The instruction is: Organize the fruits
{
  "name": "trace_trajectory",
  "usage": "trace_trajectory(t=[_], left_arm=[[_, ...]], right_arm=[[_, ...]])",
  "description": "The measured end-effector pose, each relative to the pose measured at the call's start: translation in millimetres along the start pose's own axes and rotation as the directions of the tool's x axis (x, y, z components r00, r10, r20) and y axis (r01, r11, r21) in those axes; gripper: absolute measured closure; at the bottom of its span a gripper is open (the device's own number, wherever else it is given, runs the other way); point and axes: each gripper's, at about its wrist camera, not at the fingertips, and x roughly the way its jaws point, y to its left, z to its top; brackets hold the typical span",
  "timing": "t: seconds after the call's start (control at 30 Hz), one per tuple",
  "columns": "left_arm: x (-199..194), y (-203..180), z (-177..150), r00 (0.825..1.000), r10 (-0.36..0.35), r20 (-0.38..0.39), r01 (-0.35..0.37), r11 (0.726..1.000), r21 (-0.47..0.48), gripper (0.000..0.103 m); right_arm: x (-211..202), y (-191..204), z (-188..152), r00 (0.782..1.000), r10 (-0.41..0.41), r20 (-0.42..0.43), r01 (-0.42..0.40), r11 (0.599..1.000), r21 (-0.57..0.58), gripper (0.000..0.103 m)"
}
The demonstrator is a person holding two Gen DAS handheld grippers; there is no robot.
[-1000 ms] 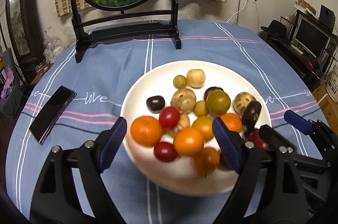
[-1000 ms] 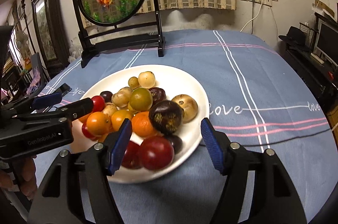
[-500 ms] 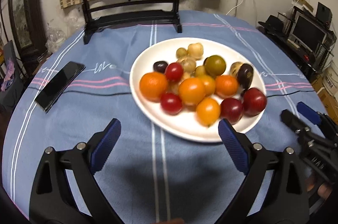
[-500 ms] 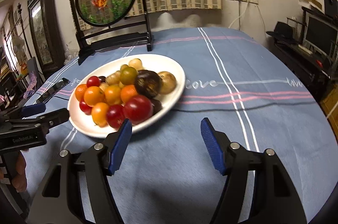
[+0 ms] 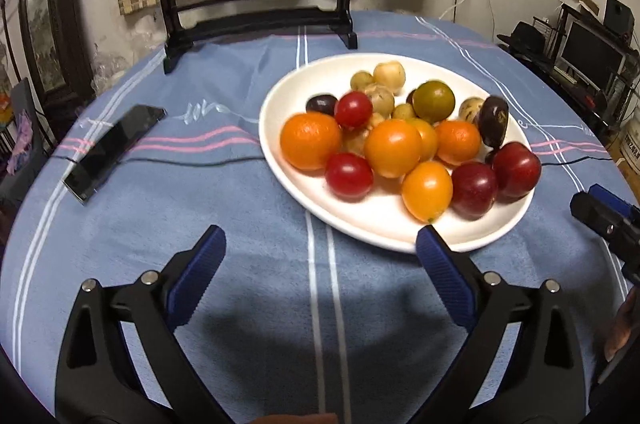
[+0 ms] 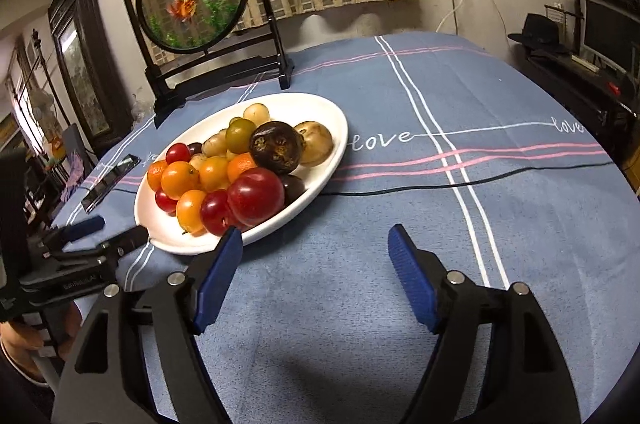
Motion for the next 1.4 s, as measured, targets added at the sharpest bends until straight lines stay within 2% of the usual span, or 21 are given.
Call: trace_trajectory(t=[0.1,0.17,0.27,0.57,0.77,1.0,1.4], left_arm=[[-1,2,1,1.0,0.003,-0.001,-0.003,1.0,-0.003,0.004],[-1,4,1,1.0,-0.024,-0.012,0.024,0.999,-0.021,0.004],[-1,2,-1,0.998,-0.047,-0.028,0.046,0.999,-0.028,0.004],[-7,-6,-7,0.996,-0.084,-0.014,0.084,0.996,0.005,0.004],[-8,-10,-8,0.996,-0.083,-0.012,0.084,0.996,0.024,0.004],[-3,-10,-9,0.996,-0.076,-0.056,0.077,0.997,0.016,0.003],[2,-8,-8,0.994,-0.072,-0.088,0.071,0.997,-0.009,0.002]], right_arm=[[-1,6,0,1.0,-0.003,0.001,0.003,1.0,-0.028,0.027],[-2,7,-1,1.0,-0.008,0.004,0.008,0.999,-0.038,0.025],[-5,9,-1,1.0,-0.023,0.019,0.024,0.998,-0.051,0.008],[-6,10,-1,0.999,-0.016,0.029,0.018,0.998,-0.064,0.008],[-5,11,-1,1.0,-0.017,0.026,0.018,0.998,-0.065,0.008],[-5,11,-1,1.0,-0.017,0.026,0.019,0.998,-0.066,0.008],[-4,12,-3,0.999,-0.022,0.024,0.024,0.997,-0.067,0.004]])
